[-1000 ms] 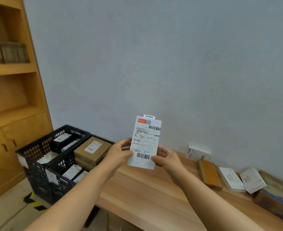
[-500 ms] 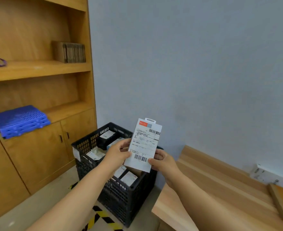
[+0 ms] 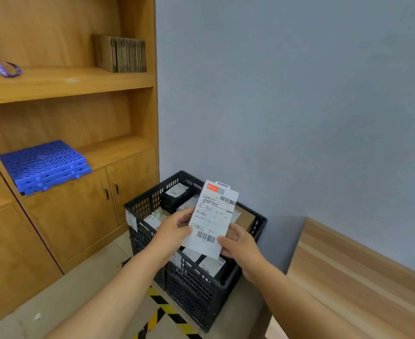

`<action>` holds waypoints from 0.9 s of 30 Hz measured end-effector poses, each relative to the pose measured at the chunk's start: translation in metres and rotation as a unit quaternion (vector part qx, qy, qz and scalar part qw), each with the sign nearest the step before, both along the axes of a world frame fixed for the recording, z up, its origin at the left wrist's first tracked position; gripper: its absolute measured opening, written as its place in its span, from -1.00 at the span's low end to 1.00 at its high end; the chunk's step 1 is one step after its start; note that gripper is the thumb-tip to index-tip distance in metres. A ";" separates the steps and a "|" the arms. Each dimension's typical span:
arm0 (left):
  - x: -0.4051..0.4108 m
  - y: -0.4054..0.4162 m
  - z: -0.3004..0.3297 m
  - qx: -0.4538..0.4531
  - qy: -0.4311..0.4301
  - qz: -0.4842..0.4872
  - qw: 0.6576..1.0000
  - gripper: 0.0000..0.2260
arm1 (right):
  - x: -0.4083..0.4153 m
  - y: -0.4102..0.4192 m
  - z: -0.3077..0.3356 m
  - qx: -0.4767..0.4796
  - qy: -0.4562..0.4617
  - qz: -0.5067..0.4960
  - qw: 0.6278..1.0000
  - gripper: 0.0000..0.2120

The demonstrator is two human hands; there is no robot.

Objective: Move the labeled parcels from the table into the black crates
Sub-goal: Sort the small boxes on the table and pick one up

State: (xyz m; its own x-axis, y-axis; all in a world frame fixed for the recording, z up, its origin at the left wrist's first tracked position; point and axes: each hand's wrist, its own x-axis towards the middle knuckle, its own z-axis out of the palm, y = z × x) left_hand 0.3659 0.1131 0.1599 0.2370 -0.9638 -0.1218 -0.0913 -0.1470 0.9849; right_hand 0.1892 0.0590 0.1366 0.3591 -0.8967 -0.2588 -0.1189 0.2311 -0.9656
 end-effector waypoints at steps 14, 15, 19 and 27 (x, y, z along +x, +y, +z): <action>0.090 -0.152 -0.071 0.107 -0.065 0.018 0.992 -0.60 | 0.101 -0.145 -0.086 0.108 0.014 -0.010 0.994 -0.53; 0.093 -0.164 -0.078 0.116 -0.066 0.021 0.991 -0.61 | 0.105 -0.154 -0.093 0.120 0.016 -0.017 0.993 -0.50; 0.105 -0.199 -0.113 0.165 -0.056 0.025 0.984 -0.64 | 0.117 -0.181 -0.125 0.163 0.034 -0.033 0.985 -0.46; 0.119 -0.244 -0.197 0.260 -0.055 -0.019 0.964 -0.61 | 0.126 -0.207 -0.193 0.260 0.080 -0.074 0.960 -0.52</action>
State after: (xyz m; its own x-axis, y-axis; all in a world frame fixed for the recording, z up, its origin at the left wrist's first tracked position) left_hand 0.4854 -0.1305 -0.0374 0.2417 -0.7872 -0.5673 -0.2064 -0.6130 0.7627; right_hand 0.3157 -0.1478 -0.0566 0.1564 -0.6699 -0.7258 -0.1842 0.7022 -0.6878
